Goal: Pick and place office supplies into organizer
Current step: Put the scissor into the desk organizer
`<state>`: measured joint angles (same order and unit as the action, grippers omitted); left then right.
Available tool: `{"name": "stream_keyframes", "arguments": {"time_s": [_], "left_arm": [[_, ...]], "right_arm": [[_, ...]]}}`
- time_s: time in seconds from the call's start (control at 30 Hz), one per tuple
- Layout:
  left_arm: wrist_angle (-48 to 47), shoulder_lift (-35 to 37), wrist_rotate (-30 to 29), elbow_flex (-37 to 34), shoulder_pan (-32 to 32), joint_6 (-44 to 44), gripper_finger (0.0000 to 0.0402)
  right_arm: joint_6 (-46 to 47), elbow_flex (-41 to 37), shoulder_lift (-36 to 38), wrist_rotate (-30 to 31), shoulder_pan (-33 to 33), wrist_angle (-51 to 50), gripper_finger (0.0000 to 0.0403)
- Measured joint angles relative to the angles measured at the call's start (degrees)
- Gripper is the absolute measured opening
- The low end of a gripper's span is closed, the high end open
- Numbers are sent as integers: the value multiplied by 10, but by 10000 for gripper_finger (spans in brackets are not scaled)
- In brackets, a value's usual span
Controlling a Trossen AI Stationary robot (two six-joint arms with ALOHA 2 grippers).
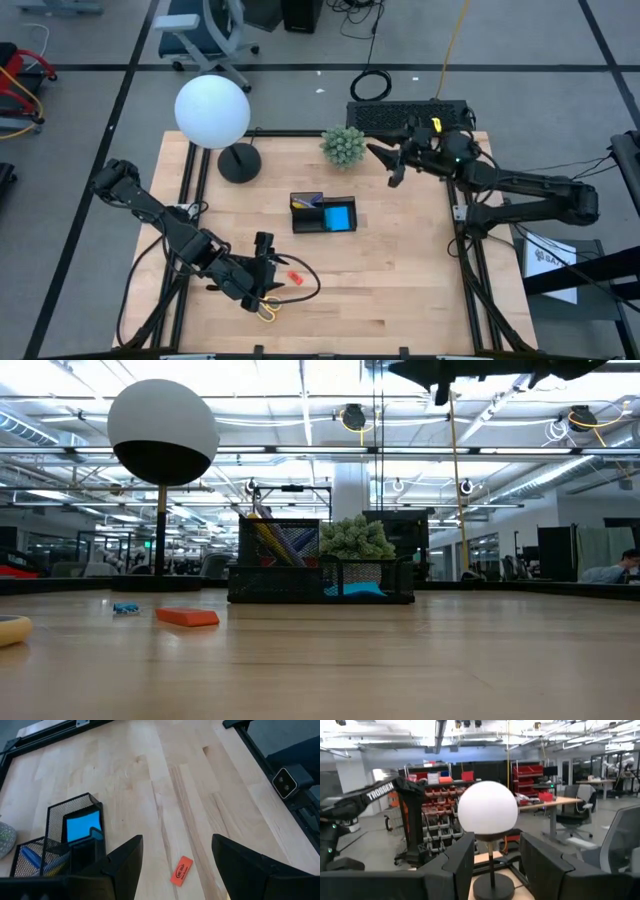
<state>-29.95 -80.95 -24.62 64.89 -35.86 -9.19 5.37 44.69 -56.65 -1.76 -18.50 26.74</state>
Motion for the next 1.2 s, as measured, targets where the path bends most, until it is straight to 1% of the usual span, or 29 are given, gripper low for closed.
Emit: {"name": "stream_keyframes", "arguments": {"time_s": [0.17,0.7,0.97,1.2], "left_arm": [[0,0,5,0,0,0,243],[-5,0,6,0,0,1,243],[-5,0,7,0,0,-3,244],[-5,0,8,0,-14,-15,243]], "right_arm": [[0,0,-11,0,2,0,150],[0,-9,-11,1,3,0,149],[0,-47,-11,1,3,0,151],[0,-106,-11,2,3,1,151]]}}
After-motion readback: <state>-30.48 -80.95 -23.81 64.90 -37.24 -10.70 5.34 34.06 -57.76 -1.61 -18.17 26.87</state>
